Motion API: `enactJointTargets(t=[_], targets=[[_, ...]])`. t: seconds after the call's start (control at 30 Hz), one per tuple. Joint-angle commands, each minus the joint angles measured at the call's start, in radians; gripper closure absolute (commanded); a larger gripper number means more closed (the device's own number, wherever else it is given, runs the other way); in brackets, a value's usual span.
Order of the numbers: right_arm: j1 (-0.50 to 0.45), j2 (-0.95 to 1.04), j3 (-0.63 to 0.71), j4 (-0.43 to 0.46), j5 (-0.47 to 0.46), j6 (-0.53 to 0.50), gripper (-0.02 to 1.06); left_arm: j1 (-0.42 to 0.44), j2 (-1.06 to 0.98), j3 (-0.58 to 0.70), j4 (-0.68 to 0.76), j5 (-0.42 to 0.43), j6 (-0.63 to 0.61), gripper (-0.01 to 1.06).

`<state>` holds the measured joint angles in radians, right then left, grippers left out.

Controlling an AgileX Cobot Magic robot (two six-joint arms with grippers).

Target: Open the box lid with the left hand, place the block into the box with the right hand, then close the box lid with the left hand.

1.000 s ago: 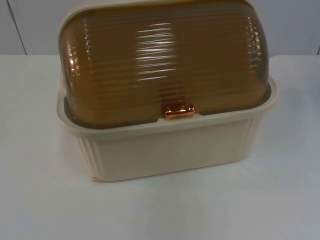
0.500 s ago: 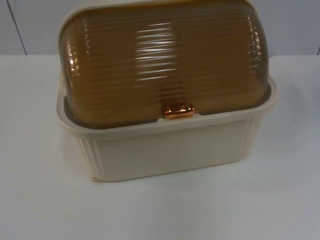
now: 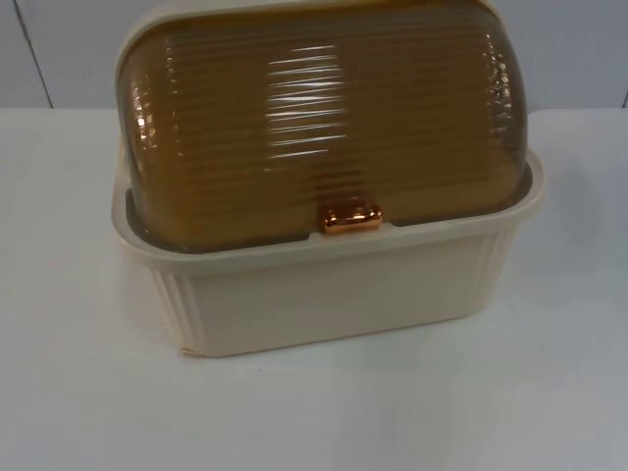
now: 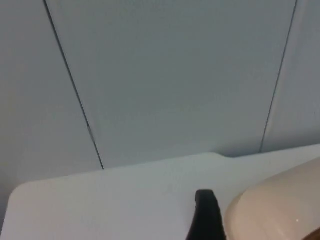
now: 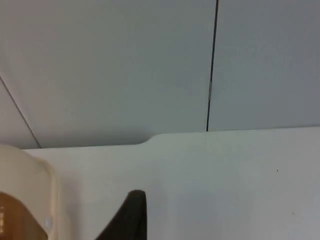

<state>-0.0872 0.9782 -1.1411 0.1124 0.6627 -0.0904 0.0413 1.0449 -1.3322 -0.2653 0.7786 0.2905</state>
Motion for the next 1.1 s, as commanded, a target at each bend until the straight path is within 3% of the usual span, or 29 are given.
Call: enactJointTargets(t=[0.0, 0.3, 0.73, 1.07], targets=[[0.002, -0.044, 0.0, -0.005, 0.035, -0.007, 0.0, -0.005, -0.029, -0.004, -0.007, 0.01, 0.001, 0.47], [0.002, -0.279, 0.0, -0.005, 0.123, 0.046, 0.0, -0.005, -0.235, 0.07, -0.023, -0.024, -0.001, 0.47], [0.002, -0.552, -0.003, -0.058, 0.098, 0.037, 0.0, -0.005, -0.491, 0.07, -0.051, 0.001, -0.008, 0.47], [0.178, -0.752, -0.003, -0.058, 0.187, 0.03, 0.0, -0.065, -0.66, 0.07, -0.065, 0.105, -0.011, 0.47]])
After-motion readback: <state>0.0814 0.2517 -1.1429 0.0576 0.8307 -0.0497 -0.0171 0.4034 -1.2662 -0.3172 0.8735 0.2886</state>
